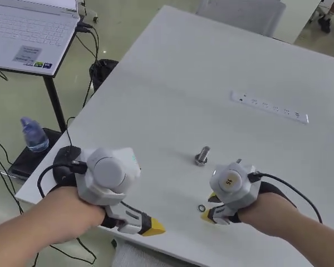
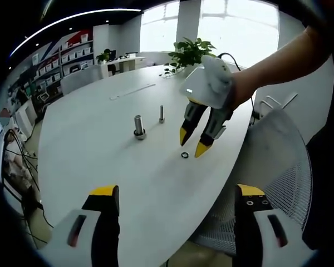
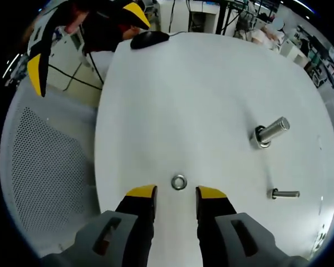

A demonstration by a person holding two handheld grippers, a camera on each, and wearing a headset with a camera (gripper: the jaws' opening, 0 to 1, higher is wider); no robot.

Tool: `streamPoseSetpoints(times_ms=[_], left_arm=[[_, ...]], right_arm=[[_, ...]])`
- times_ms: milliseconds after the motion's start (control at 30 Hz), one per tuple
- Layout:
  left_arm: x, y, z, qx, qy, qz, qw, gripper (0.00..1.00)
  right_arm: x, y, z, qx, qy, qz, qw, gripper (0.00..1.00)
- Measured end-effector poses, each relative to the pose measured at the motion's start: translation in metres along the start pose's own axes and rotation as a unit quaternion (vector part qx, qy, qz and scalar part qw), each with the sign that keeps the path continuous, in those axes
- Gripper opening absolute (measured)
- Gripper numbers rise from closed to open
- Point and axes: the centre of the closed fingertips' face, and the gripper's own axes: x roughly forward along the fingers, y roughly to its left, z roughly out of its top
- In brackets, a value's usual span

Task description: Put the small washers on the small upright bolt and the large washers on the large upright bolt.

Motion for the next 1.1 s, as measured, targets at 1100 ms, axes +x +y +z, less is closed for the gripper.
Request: streamPoseSetpoints(times_ms=[1100], left_arm=[[0.0058, -0.0048, -0.0068, -0.013, 0.003, -0.005, 0.9999, 0.83]], right_arm=[[0.0107, -0.0004, -0.0013, -0.016, 0.011, 0.0, 0.9998, 0.23]])
